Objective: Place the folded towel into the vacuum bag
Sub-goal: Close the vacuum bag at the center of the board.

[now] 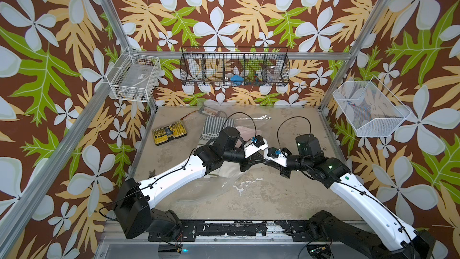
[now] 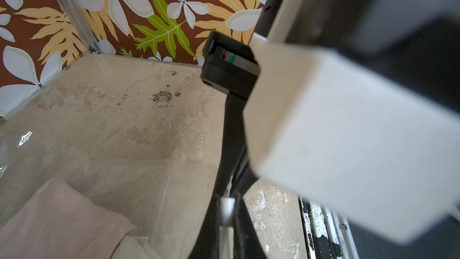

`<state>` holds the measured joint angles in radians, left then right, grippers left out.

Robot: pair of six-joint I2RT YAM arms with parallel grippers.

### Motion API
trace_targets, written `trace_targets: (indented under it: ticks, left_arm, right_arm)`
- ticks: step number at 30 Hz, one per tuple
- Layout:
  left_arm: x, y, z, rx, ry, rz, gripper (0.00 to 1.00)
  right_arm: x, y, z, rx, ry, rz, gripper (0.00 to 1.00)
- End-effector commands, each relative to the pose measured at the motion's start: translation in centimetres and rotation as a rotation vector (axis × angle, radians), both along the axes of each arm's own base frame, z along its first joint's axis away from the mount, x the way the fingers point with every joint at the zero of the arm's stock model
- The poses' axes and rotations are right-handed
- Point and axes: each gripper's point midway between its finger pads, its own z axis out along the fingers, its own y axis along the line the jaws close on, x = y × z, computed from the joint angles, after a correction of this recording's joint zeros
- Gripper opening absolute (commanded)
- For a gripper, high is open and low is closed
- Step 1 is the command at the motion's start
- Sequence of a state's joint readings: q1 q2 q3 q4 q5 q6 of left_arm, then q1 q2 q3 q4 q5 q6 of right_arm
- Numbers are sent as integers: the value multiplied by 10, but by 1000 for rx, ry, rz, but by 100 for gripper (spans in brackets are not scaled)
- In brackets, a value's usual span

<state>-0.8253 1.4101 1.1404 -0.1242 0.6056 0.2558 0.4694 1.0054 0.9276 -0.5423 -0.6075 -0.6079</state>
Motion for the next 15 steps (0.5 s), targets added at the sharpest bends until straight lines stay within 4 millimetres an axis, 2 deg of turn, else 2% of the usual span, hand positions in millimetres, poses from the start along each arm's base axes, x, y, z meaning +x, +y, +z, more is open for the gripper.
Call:
trace_targets:
  ticks: [1,6,8,9,15]
  left_arm:
    - [-3,-1,6,-16,11,-17,0]
    - [-4,0,5,-15,18,-13,1]
    - [-6,-1,3,-15,36,-20,12]
    - [-6,-1,1,-13,42,-21,14]
    - [-4,-4,3,-16,41,-24,15]
  right_arm:
    - [6,3,7,10,-24,0,0]
    - [3,4,12,18,-28,16,0]
    - [2,5,17,35,-32,21,0]
    - [1,6,18,40,-35,23,0]
    - [0,6,18,52,-34,22,0]
